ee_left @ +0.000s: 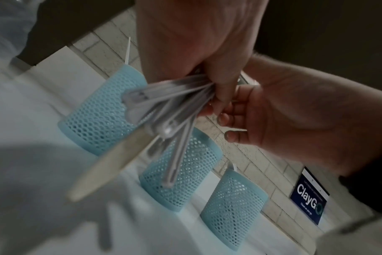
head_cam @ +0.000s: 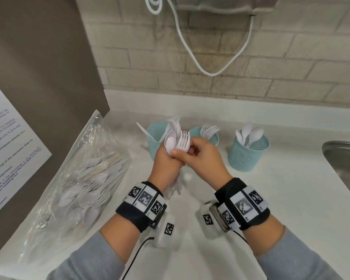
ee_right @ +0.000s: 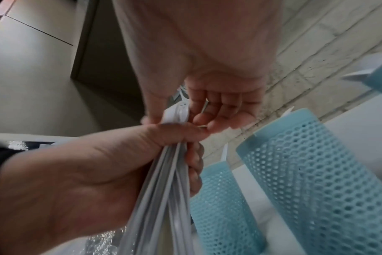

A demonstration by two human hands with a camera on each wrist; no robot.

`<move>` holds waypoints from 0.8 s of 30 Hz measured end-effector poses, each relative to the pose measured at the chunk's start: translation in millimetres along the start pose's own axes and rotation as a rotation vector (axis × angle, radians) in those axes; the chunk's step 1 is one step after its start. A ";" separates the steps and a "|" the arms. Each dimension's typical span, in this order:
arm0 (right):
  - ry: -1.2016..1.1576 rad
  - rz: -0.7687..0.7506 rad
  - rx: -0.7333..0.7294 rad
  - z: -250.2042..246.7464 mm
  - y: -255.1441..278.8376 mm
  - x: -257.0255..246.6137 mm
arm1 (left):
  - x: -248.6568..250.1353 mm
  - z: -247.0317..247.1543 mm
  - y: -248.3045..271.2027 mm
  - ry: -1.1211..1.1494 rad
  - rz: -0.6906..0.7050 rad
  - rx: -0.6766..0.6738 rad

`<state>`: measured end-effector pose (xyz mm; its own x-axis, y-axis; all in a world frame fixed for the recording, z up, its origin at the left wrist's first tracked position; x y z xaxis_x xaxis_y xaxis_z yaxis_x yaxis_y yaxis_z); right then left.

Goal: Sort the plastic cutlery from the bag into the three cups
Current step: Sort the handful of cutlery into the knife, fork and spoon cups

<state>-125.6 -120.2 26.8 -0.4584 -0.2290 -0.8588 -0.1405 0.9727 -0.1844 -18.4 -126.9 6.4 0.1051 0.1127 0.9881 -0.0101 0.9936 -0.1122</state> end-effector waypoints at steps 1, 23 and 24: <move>-0.053 0.008 0.014 0.0 -3.4 1.1 | -0.2 -0.8 1.1 -0.014 0.006 -0.019; -0.593 0.075 0.073 -25.1 -14.7 -2.1 | -6.2 -12.6 2.3 -0.001 -0.089 -0.058; -0.525 0.084 0.017 -19.8 -12.2 -4.4 | -5.3 -10.8 2.2 0.003 -0.082 -0.072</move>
<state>-139.2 -131.8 42.2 0.0347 -0.1059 -0.9938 -0.1064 0.9883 -0.1090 -8.2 -125.4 -0.2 0.1058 0.0309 0.9939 0.0698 0.9968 -0.0384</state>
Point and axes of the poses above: each hand's wrist, its own y-axis away from the middle knuckle, its own z-axis out of the palm, x = y × z, the point moved 3 cm from there along -y, towards the middle knuckle, and after that the axes turned 3 degrees about -x, right-handed, at the moved point
